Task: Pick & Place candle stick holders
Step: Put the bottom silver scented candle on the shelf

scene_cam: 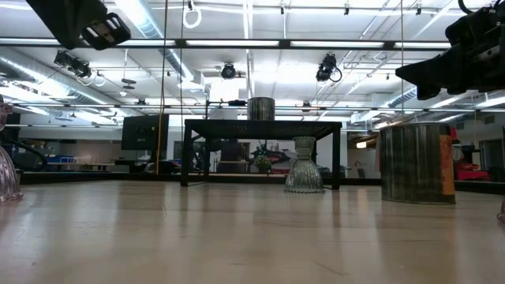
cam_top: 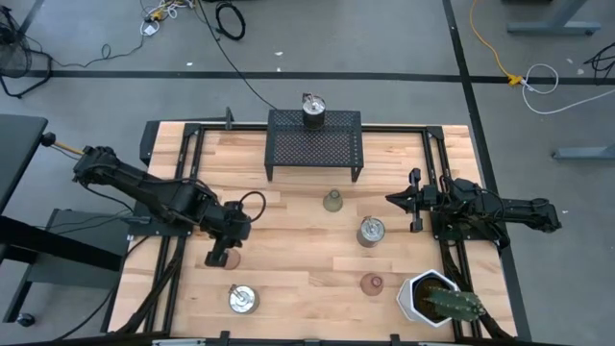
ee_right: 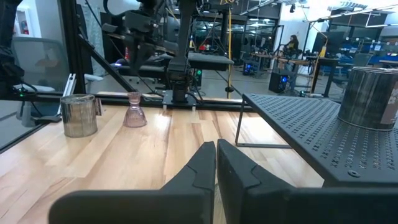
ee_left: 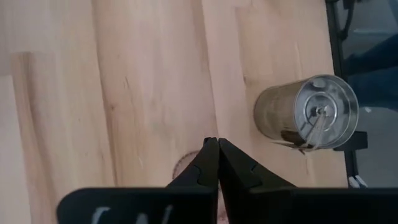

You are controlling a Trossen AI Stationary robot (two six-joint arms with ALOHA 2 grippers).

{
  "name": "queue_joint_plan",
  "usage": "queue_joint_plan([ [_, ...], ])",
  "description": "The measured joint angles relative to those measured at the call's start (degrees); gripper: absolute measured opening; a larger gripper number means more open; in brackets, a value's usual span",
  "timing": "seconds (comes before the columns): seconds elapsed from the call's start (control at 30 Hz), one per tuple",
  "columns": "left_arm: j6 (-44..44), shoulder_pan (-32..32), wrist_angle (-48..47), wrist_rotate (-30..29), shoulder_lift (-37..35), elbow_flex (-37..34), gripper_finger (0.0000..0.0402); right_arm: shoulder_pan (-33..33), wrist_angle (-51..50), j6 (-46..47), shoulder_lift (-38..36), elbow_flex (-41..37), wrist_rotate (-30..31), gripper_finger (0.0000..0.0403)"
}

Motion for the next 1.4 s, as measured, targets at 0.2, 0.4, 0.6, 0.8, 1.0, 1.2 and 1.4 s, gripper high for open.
queue_joint_plan([
  [0.2, 0.52, 0.0, -1.61, 0.01, 0.0, 0.0, 0.0021, -0.01, 0.0, 0.0, -0.01, 0.01, 0.0, 0.002],
  [0.4, -0.84, -0.07, -4.64, 0.17, 0.0, 0.0, 0.0045, 0.0, 0.02, 0.0, 0.01, 0.0, 0.0, 0.002],
  [0.6, -1.15, -3.57, -4.92, -0.18, 0.0, 0.0, 0.011, -0.02, 0.02, 0.01, -0.01, 0.01, 0.0, 0.002],
  [0.8, -2.36, -7.97, -5.68, -0.21, 0.0, 0.0, 0.0197, 0.0, 0.0, 0.02, 0.0, 0.02, 0.0, 0.002],
  [1.0, -2.41, -10.8, -9.77, -1.42, 0.02, 0.0, 0.0276, -0.01, 0.01, -0.01, 0.0, 0.01, 0.0, 0.002],
  [1.2, -6.92, -12.6, -12.25, -1.37, 0.04, 0.0, 0.0324, 0.0, 0.01, 0.02, -0.01, 0.02, 0.0, 0.002],
  [1.4, -7.29, -14.72, -12.11, -3.56, 0.04, 0.0, 0.0339, -0.01, 0.01, 0.01, 0.01, 0.02, 0.0, 0.002],
])
